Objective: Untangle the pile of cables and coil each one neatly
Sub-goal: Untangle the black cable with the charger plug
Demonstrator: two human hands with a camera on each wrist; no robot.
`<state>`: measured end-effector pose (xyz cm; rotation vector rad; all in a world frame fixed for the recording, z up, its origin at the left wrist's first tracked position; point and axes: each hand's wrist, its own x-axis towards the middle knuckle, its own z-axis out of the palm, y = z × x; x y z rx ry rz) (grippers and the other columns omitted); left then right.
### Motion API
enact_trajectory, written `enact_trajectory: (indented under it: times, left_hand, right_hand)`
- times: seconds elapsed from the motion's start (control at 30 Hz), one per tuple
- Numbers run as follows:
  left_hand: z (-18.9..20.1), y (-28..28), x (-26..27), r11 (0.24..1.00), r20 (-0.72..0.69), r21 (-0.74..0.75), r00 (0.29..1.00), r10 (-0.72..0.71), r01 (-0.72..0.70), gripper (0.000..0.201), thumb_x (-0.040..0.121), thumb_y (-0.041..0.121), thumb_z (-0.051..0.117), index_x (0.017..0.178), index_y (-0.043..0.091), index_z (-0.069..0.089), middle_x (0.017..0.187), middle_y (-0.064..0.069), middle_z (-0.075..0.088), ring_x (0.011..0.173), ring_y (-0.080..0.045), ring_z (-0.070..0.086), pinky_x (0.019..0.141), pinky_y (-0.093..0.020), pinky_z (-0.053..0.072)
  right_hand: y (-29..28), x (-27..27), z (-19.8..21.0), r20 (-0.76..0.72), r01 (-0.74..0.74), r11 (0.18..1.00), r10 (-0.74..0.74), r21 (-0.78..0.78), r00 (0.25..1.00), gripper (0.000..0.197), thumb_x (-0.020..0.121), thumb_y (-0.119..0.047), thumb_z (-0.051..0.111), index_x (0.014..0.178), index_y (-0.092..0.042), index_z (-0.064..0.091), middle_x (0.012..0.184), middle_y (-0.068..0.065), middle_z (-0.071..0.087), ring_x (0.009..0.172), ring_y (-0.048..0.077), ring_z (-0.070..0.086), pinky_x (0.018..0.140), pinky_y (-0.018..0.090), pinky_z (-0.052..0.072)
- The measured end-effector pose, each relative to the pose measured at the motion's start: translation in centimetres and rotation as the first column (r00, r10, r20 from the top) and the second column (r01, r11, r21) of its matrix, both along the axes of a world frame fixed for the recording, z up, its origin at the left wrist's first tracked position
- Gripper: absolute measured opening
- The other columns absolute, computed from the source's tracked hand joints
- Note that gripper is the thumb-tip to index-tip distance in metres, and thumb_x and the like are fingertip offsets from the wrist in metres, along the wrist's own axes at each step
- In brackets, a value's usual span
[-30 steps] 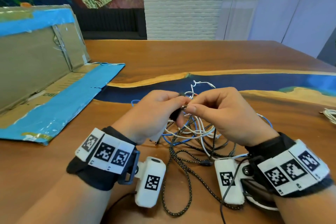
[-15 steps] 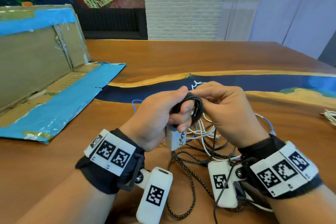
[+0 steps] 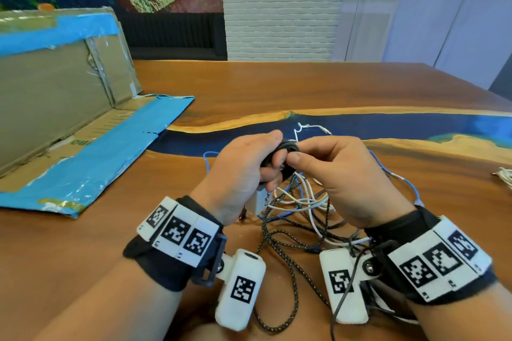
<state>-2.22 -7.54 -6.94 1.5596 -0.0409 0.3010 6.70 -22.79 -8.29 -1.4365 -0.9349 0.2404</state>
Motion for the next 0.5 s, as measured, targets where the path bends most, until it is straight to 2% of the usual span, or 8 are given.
enact_trajectory:
  times: [0.1,0.2,0.27,0.3,0.4,0.43,0.47,0.5]
  left_hand:
    - [0.04,0.17,0.04,0.999,-0.002,0.043,1.000,-0.004,0.004,0.047,0.109,0.026,0.036,0.068,0.008,0.048,0.051,-0.003,0.025,0.048,-0.019,0.035,0.052,-0.022,0.038]
    - [-0.12,0.20,0.09,0.998,0.017,0.052,0.999,-0.029,0.028,0.047,0.108,0.028,0.040,0.066,0.009,0.048,0.049,-0.001,0.027,0.048,-0.019,0.037,0.053,-0.022,0.039]
    - [-0.27,0.14,0.14,0.997,0.031,0.058,0.998,-0.048,0.047,0.044,0.101,0.032,0.044,0.062,0.010,0.048,0.049,-0.001,0.027,0.048,-0.020,0.038,0.054,-0.025,0.038]
    - [-0.36,0.05,0.15,0.996,0.034,0.066,0.998,-0.058,0.056,0.043,0.098,0.033,0.045,0.061,0.011,0.049,0.049,-0.002,0.027,0.048,-0.021,0.039,0.055,-0.027,0.037]
    - [-0.45,-0.09,0.18,0.994,0.030,0.076,0.997,-0.075,0.073,0.044,0.097,0.034,0.046,0.059,0.013,0.052,0.053,-0.009,0.032,0.049,-0.020,0.041,0.056,-0.029,0.038]
    - [-0.46,-0.04,0.23,0.995,0.028,0.067,0.997,-0.071,0.069,0.044,0.097,0.035,0.046,0.059,0.013,0.053,0.055,-0.012,0.035,0.049,-0.019,0.042,0.056,-0.028,0.039]
    - [-0.50,0.05,0.28,0.996,0.029,0.057,0.997,-0.066,0.065,0.043,0.097,0.035,0.045,0.061,0.013,0.053,0.055,-0.012,0.036,0.050,-0.019,0.042,0.056,-0.027,0.040]
    - [-0.54,0.14,0.31,0.997,0.033,0.053,0.998,-0.060,0.058,0.043,0.097,0.035,0.044,0.063,0.012,0.053,0.054,-0.009,0.033,0.051,-0.020,0.043,0.058,-0.026,0.042]
  right_hand:
    - [0.30,0.13,-0.30,-0.058,0.003,1.000,-0.002,0.015,0.998,0.013,0.095,-0.009,0.067,0.099,-0.001,0.076,0.090,0.021,0.077,0.093,0.040,0.073,0.097,0.058,0.054]
    - [0.24,0.07,-0.28,-0.110,-0.083,0.997,0.083,0.005,0.990,0.023,0.093,-0.015,0.064,0.101,0.005,0.071,0.092,0.030,0.073,0.093,0.048,0.070,0.099,0.064,0.049]
    - [0.17,-0.16,0.05,-0.161,-0.166,0.986,0.162,-0.010,0.974,0.022,0.091,-0.012,0.057,0.098,0.006,0.068,0.089,0.030,0.071,0.088,0.042,0.070,0.099,0.060,0.049]
    - [0.11,-0.33,0.21,-0.183,-0.199,0.980,0.194,-0.011,0.964,0.019,0.088,-0.009,0.056,0.095,0.003,0.068,0.087,0.028,0.071,0.084,0.037,0.071,0.094,0.054,0.049]
    - [-0.09,-0.56,0.55,-0.156,-0.208,0.977,0.200,-0.037,0.967,0.007,0.083,0.000,0.062,0.087,-0.001,0.068,0.081,0.023,0.071,0.078,0.028,0.072,0.082,0.037,0.054]
    - [-0.19,-0.44,0.57,-0.129,-0.190,0.980,0.182,-0.051,0.975,0.007,0.085,0.004,0.065,0.087,-0.001,0.068,0.081,0.021,0.072,0.080,0.029,0.072,0.081,0.035,0.055]
    - [-0.28,-0.28,0.54,-0.091,-0.160,0.985,0.154,-0.068,0.984,0.010,0.086,0.007,0.068,0.087,-0.003,0.068,0.081,0.021,0.073,0.081,0.032,0.073,0.079,0.038,0.056]
    - [-0.25,-0.03,0.45,-0.050,-0.120,0.989,0.116,-0.088,0.992,0.012,0.086,0.007,0.070,0.087,-0.006,0.069,0.082,0.022,0.074,0.083,0.039,0.072,0.081,0.047,0.057]
